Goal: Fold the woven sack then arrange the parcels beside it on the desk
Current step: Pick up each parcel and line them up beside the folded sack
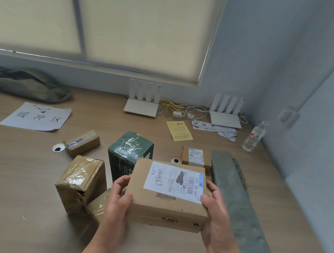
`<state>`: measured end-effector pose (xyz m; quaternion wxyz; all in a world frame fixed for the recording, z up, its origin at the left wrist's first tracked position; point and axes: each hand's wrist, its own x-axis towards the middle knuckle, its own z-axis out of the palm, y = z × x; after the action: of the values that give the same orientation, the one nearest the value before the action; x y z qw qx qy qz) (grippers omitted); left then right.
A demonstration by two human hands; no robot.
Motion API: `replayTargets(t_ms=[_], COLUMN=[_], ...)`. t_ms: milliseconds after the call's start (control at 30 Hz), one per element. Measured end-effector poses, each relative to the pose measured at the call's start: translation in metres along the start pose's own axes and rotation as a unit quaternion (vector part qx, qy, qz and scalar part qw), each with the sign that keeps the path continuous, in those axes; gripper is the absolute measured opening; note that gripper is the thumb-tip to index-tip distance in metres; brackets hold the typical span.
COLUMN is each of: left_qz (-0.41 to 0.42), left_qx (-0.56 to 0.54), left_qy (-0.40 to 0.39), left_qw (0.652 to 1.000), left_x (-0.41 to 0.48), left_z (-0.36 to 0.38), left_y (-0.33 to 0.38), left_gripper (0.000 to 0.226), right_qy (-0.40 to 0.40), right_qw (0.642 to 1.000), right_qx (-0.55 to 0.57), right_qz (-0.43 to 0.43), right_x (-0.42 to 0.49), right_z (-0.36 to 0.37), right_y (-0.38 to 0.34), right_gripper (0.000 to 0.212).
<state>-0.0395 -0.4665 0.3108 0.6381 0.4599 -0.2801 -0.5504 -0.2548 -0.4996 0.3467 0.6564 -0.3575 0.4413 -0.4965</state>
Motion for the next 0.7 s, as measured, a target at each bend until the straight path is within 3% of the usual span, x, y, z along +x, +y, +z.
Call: replayTargets(t_ms=[233, 433, 500, 700], left_qz=[0.015, -0.084, -0.112, -0.114], left_qx=[0.004, 0.009, 0.013, 0.028], left_qy=[-0.005, -0.105, -0.105, -0.056], left_qw=[1.0, 0.991, 0.988, 0.991], left_x=[0.011, 0.016, 0.015, 0.021], left_z=[-0.01, -0.022, -0.02, -0.014], left_y=[-0.001, -0.001, -0.003, -0.007], left_gripper=[0.042, 0.082, 0.089, 0.066], right_qy=[-0.023, -0.057, -0.074, -0.059], right_qw=[0.998, 0.993, 0.99, 0.994], right_qx=[-0.002, -0.081, -0.089, -0.07], right_qz=[0.063, 0.072, 0.075, 0.055], right_x=[0.003, 0.011, 0.015, 0.021], right_z=[-0.009, -0.024, -0.028, -0.031], right_y=[0.014, 0.012, 0.011, 0.021], right_gripper=[0.062, 0.059, 0.065, 0.071])
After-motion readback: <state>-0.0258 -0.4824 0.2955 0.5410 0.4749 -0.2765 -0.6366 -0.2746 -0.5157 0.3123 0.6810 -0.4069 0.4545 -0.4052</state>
